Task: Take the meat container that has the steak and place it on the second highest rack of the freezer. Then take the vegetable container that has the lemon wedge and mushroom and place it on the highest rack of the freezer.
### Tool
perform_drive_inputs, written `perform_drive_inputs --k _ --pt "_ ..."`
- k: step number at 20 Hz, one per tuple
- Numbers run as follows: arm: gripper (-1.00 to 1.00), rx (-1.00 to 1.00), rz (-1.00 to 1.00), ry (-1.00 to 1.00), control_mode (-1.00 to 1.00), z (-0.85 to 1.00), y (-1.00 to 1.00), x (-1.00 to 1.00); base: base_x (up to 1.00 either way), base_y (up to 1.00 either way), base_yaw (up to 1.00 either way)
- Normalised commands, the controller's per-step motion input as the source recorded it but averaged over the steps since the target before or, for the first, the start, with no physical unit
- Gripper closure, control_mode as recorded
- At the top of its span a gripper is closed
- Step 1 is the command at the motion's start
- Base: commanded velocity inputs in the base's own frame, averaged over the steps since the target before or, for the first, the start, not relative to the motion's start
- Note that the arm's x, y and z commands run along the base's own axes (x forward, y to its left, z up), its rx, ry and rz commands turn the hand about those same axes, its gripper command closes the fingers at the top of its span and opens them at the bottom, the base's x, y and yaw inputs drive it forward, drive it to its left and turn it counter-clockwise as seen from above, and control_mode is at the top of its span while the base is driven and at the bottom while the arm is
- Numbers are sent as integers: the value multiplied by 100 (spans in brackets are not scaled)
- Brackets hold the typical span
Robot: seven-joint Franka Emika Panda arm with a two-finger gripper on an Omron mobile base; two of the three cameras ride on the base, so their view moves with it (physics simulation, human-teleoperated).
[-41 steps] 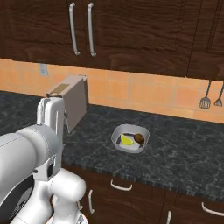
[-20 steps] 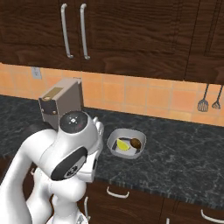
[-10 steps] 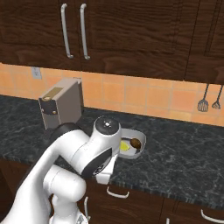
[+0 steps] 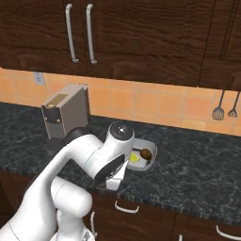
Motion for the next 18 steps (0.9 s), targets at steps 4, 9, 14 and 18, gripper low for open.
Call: perform_drive_inputs --k 4,9,14,18 --pt "-100 8 12 2 -100 -27 -25 32 0 0 0" --pt "-100 3 3 5 -100 -15 -19 34 0 0 0" --pt "-100 0 0 0 -100 -20 -11 27 0 0 0" --pt "-100 0 0 -4 -100 -39 0 12 0 0 0"
